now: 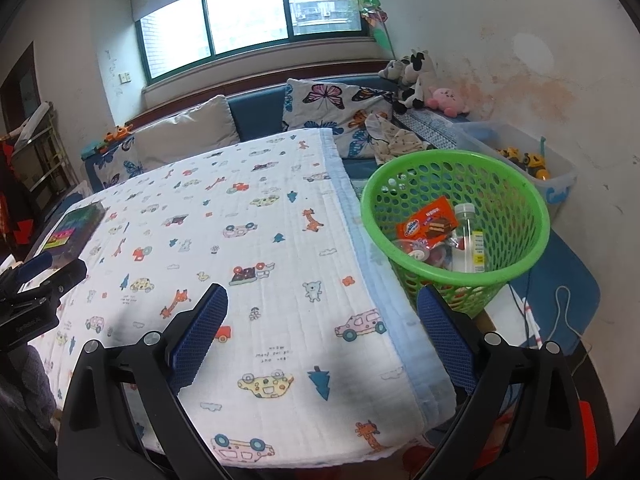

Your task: Collect trash

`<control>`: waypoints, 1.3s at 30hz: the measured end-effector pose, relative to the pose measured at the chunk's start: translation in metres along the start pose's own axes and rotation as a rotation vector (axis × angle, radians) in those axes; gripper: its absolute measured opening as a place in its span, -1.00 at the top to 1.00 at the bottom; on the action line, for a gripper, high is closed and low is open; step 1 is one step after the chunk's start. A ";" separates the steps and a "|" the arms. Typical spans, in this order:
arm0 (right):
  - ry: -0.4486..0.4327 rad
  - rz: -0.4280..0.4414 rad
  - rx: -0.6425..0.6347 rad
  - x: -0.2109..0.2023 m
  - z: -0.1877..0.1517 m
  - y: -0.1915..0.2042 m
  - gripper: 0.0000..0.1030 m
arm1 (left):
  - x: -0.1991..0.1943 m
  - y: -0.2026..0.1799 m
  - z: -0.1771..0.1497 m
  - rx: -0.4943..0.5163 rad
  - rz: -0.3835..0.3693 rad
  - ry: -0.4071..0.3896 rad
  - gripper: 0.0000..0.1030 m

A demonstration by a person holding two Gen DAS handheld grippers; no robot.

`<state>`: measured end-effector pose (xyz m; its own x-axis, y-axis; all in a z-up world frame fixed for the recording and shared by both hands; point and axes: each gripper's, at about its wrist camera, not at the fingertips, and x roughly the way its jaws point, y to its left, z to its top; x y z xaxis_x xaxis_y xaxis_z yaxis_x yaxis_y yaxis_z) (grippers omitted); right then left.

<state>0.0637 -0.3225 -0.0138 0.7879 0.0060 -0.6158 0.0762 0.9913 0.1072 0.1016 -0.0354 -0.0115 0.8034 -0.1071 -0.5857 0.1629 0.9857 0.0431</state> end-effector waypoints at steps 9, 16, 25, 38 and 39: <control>0.006 0.005 -0.006 0.002 -0.001 0.003 -0.84 | 0.000 0.001 -0.002 -0.001 0.007 0.005 -0.85; 0.012 0.006 -0.012 0.003 -0.002 0.005 -0.84 | 0.001 0.003 -0.005 -0.013 0.009 0.011 -0.85; 0.017 0.006 -0.013 0.005 -0.003 0.007 -0.84 | 0.001 0.005 -0.005 -0.016 0.011 0.012 -0.85; 0.022 0.006 -0.012 0.007 -0.003 0.006 -0.84 | 0.005 0.004 -0.008 -0.017 0.007 0.023 -0.85; 0.022 0.006 -0.012 0.007 -0.003 0.006 -0.84 | 0.006 0.004 -0.008 -0.018 0.008 0.024 -0.85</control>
<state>0.0675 -0.3161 -0.0196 0.7748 0.0151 -0.6320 0.0635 0.9928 0.1016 0.1027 -0.0313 -0.0211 0.7905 -0.0961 -0.6049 0.1459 0.9887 0.0336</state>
